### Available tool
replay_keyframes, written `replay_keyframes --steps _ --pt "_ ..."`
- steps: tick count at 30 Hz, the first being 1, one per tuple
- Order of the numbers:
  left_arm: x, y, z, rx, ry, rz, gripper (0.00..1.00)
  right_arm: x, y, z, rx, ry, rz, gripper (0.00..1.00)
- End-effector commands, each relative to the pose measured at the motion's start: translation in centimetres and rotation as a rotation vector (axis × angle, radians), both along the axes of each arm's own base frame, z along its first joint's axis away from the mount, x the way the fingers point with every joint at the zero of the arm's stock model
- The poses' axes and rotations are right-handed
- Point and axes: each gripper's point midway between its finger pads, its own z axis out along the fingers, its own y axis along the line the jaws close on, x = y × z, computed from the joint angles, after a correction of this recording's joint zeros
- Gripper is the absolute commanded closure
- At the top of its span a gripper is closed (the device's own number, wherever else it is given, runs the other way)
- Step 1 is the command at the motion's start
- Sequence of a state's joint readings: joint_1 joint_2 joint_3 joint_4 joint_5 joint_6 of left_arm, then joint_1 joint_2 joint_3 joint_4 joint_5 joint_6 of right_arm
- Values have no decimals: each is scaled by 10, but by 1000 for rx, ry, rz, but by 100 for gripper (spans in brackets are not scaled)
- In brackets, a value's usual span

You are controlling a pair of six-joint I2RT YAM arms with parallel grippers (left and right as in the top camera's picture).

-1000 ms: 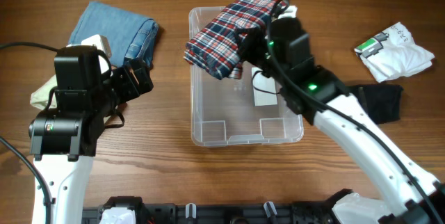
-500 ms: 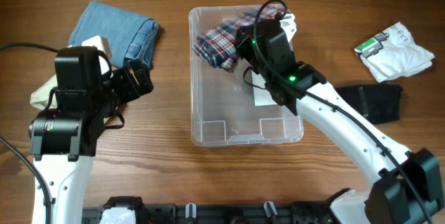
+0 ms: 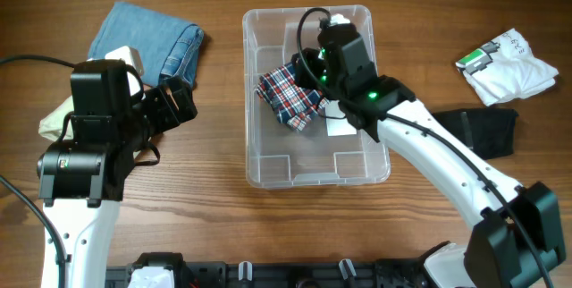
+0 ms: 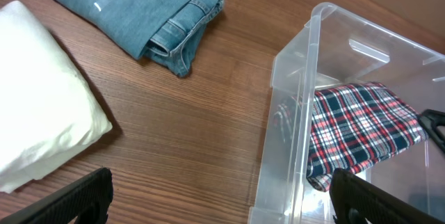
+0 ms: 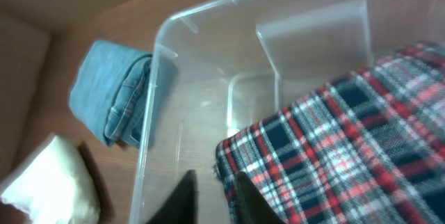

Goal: Pack container
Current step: 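Carry the plaid shirt into the bin and release it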

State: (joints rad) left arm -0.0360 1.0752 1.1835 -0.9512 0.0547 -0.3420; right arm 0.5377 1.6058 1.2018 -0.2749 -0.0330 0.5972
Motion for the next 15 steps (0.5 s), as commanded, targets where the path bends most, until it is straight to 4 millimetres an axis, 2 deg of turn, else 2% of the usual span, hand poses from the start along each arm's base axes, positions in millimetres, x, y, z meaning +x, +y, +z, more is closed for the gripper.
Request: replay_keyframes --steps 1,3,6,8,10,12,15 --pt "2 0 9 0 -24 -12 0 3 -13 -7 -258 -95 140 96" --pt "2 0 9 -1 -24 -13 0 11 -19 -34 -345 -80 184 96" --pt "2 -1 9 -3 -24 -15 0 25 -32 -61 -386 -41 147 96" --pt "2 0 9 -3 -24 -14 0 31 -51 -92 -409 38 114 94" --pt "2 0 9 -3 -24 -14 0 18 -67 -122 -434 164 125 96" --pt "2 0 9 -2 -24 -14 0 -17 -81 -147 -465 343 134 96" --pt "2 0 10 -2 -25 -14 0 -39 -91 -155 -490 448 135 96"
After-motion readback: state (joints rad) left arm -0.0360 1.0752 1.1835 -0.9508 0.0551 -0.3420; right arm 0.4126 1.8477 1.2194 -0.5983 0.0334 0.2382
